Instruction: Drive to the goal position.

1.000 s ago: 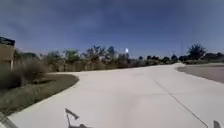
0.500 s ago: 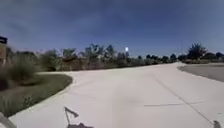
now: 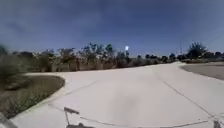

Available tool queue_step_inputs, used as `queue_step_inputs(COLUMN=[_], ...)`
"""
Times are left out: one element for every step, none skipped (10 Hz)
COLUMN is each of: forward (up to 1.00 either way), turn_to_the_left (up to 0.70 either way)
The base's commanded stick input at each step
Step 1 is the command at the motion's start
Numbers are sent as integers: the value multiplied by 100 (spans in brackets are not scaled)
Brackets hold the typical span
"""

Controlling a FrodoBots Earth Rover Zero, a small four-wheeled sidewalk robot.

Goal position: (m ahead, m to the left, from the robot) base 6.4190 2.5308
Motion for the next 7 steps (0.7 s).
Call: queue_step_inputs(forward=[85, 85, 85, 85, 85, 85, 85], turn_to_the_left=[0, 0, 0, 0, 0, 0, 0])
